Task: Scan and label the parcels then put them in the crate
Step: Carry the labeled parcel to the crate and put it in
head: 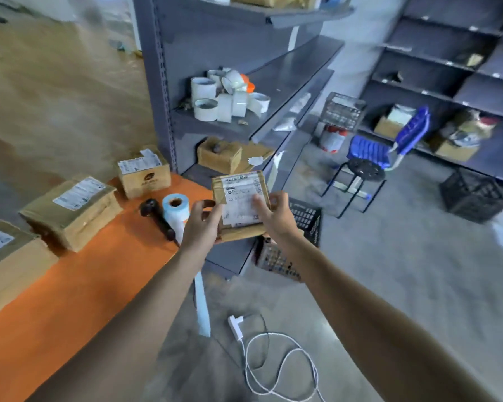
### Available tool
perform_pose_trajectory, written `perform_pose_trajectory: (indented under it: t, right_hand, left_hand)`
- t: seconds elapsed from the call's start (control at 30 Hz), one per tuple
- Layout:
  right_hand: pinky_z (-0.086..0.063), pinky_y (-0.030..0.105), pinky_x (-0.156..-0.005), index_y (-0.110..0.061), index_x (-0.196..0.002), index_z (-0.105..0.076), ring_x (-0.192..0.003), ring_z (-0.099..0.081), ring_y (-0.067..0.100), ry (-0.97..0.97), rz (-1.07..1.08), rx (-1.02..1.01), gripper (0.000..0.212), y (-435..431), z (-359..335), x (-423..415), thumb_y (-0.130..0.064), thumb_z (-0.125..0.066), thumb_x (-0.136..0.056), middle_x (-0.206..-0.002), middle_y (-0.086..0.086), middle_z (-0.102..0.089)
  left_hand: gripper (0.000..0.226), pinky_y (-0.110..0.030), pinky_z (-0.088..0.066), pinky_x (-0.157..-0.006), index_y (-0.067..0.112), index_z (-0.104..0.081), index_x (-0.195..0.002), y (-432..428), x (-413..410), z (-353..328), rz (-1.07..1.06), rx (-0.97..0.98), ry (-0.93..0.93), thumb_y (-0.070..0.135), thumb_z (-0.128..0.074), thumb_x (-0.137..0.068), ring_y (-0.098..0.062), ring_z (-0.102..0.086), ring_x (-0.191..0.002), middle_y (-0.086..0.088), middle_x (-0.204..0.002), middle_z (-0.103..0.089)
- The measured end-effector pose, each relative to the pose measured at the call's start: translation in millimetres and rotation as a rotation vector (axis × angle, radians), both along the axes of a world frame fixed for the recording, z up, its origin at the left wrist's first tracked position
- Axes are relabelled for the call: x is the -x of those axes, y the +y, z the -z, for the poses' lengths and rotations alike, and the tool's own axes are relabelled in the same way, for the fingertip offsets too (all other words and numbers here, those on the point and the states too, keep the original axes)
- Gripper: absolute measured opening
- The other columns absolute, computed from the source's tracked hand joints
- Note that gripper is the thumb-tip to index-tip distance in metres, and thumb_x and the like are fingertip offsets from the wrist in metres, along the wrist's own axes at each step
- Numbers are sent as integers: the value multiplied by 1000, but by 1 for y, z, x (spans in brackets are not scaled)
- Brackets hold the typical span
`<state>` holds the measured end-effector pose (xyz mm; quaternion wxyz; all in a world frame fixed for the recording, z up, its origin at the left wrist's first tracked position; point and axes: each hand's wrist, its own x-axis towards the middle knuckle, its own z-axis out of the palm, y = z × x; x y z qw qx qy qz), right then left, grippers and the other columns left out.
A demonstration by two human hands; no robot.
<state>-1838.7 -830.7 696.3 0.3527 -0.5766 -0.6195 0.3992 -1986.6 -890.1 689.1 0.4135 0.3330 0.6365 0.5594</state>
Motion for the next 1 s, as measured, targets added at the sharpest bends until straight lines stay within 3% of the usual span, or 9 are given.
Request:
perform_pose_trajectory:
  t: [0.07,0.17,0.27,0.47,0.63,0.83,1.0]
  right_hand:
    - [-43,26,-67,-19,-109,-42,-90,-58,16,23,76,-21,36,-4,-2,-36,-48,-56,-95,-98,-6,-56]
    - [-44,28,-74,-19,-113,-42,-92,-60,15,70,188,-7,38,-7,-3,-95,-48,-57,-94,-104,-3,-59]
    - [-48,31,-76,-20,-114,-43,-93,-63,18,90,265,-1,38,-3,-2,-152,-49,-57,-93,-104,0,-62]
    - [-56,45,-78,-25,-111,-42,-80,-63,19,104,344,32,34,29,9,-276,-52,-53,-94,-95,-1,-63]
    - [-56,49,-85,-26,-115,-41,-82,-60,11,79,306,46,31,80,13,-370,-51,-46,-97,-94,-10,-59]
    - [-55,52,-86,-26,-112,-40,-90,-61,21,29,214,94,27,147,11,-435,-48,-46,-98,-94,-9,-58]
    - [-54,45,-83,-22,-114,-41,-80,-55,17,-41,113,100,29,220,15,-453,-47,-44,-99,-90,-6,-57]
  left_hand:
    - [17,-35,-57,-65,25,-52,-104,6,-30,0,78,-21,47,40,-53,-97,-19,-63,-94,2,-103,-62]
    - [12,-43,-55,-82,29,-50,-100,19,-86,-4,204,-25,62,40,-51,-98,-13,-62,-93,5,-105,-61]
    - [16,-36,-54,-72,18,-48,-108,34,-145,-8,254,-46,17,31,-50,-100,-3,-57,-83,10,-96,-56]
    - [11,-23,-54,-53,25,-48,-105,77,-265,3,353,-22,17,34,-50,-100,-3,-61,-80,10,-98,-62]
    - [21,-46,-59,-79,29,-49,-110,124,-355,12,366,-16,43,43,-52,-96,-14,-65,-96,7,-111,-63]
    - [14,-40,-55,-78,27,-48,-107,179,-423,14,300,2,-5,38,-50,-98,-11,-62,-95,8,-107,-61]
    - [17,-51,-56,-83,33,-48,-94,242,-437,21,251,11,17,48,-55,-89,-21,-62,-103,7,-106,-61]
